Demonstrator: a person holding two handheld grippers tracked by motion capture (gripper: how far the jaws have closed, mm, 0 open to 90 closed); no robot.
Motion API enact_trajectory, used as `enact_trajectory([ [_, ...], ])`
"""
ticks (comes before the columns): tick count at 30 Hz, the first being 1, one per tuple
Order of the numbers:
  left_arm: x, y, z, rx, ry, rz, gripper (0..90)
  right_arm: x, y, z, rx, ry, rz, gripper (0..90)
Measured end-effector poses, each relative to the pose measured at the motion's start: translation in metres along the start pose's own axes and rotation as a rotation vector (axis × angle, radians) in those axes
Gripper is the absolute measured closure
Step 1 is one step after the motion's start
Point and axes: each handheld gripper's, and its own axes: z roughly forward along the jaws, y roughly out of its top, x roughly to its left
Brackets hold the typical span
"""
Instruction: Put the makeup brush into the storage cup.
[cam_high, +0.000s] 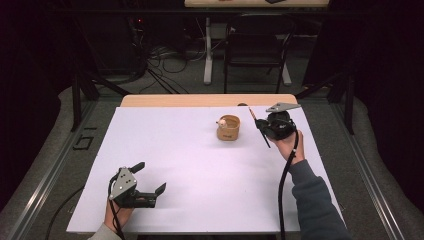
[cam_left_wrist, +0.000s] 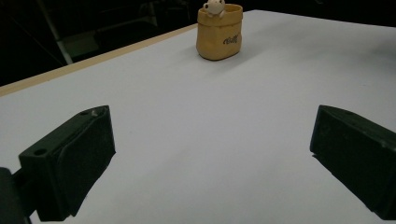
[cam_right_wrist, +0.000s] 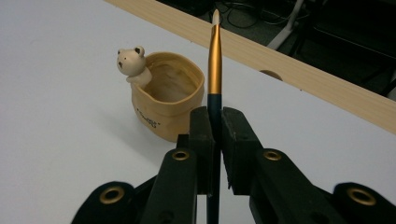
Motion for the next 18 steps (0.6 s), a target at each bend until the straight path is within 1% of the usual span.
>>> enact_trajectory([
  [3, 0.0003, -0.0001, 0.0002, 0.001, 0.0, 0.002, 0.1, 0.0001, 0.0004, -0.0006, -0.015, 0.003, -0.004, 83.7],
  [9, 0.0, -0.0002, 0.001, 0.006, 0.0, 0.001, 0.1, 0.0007, 0.0006, -0.0008, -0.044, 0.009, 0.014, 83.7],
  [18, 0.0001, -0.0001, 0.0005, 0.007, 0.003, 0.002, 0.1, 0.0045, 0.0013, 0.0012, -0.078, 0.004, 0.009, 83.7],
])
